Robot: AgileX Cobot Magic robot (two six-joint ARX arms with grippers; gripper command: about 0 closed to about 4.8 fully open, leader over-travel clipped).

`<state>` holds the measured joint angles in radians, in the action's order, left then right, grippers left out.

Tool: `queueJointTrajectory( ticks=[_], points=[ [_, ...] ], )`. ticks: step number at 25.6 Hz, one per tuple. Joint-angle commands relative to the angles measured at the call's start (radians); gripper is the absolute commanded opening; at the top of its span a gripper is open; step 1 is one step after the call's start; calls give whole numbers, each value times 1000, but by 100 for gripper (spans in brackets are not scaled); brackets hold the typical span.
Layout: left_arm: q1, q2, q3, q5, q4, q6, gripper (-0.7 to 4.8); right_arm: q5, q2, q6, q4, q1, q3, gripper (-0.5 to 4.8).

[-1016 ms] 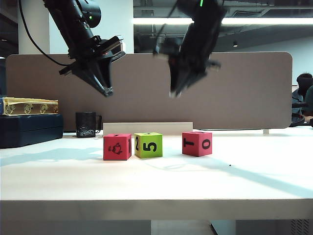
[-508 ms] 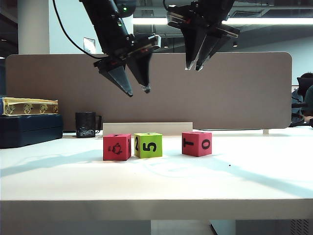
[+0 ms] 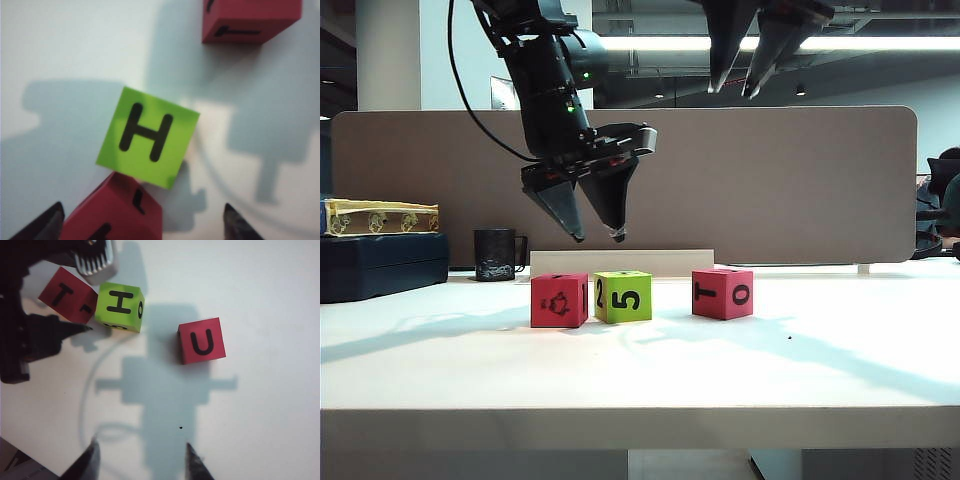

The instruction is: Select the appropriate blocks from the scattered letter blocks on the table and arrange them in a row to spell out "THU".

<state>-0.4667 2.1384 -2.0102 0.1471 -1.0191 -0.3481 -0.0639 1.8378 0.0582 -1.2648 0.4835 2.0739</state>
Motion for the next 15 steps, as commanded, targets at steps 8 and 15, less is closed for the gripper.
queueJointTrajectory(
  ticks=[8, 15],
  points=[
    [-4, 39, -5, 40, 82, -47, 440, -18, -18, 2, -43, 3, 2, 217],
    [-3, 84, -5, 25, 98, -72, 458, -28, -18, -5, -45, 3, 2, 216]
  ],
)
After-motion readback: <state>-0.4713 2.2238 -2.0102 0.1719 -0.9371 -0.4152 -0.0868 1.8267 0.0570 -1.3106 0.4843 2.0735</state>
